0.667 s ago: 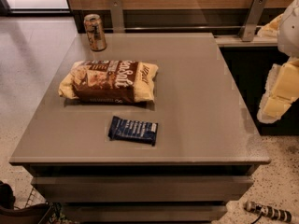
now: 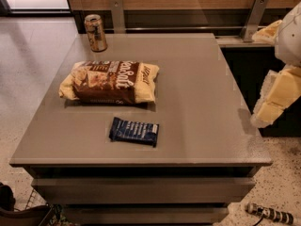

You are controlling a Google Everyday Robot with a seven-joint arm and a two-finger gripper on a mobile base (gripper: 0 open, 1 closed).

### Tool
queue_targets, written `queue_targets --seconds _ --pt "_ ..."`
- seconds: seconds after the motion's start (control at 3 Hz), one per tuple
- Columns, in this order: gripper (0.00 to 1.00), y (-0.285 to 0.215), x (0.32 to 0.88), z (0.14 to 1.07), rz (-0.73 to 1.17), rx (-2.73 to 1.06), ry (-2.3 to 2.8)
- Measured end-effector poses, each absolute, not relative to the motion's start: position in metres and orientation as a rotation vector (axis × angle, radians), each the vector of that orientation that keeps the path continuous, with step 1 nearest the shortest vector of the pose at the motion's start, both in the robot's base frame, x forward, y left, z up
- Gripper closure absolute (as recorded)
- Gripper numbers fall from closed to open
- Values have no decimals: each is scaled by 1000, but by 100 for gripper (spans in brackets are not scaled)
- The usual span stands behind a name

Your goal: Move rxbar blueberry near orange can

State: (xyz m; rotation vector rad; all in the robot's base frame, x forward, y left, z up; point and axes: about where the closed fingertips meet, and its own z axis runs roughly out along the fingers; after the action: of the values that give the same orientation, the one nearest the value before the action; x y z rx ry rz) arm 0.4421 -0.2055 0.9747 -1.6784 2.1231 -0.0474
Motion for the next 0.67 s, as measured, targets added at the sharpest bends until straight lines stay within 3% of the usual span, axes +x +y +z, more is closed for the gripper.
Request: queue_targets --seconds 0.67 --pt "0 -181 465 946 211 -1514 1911"
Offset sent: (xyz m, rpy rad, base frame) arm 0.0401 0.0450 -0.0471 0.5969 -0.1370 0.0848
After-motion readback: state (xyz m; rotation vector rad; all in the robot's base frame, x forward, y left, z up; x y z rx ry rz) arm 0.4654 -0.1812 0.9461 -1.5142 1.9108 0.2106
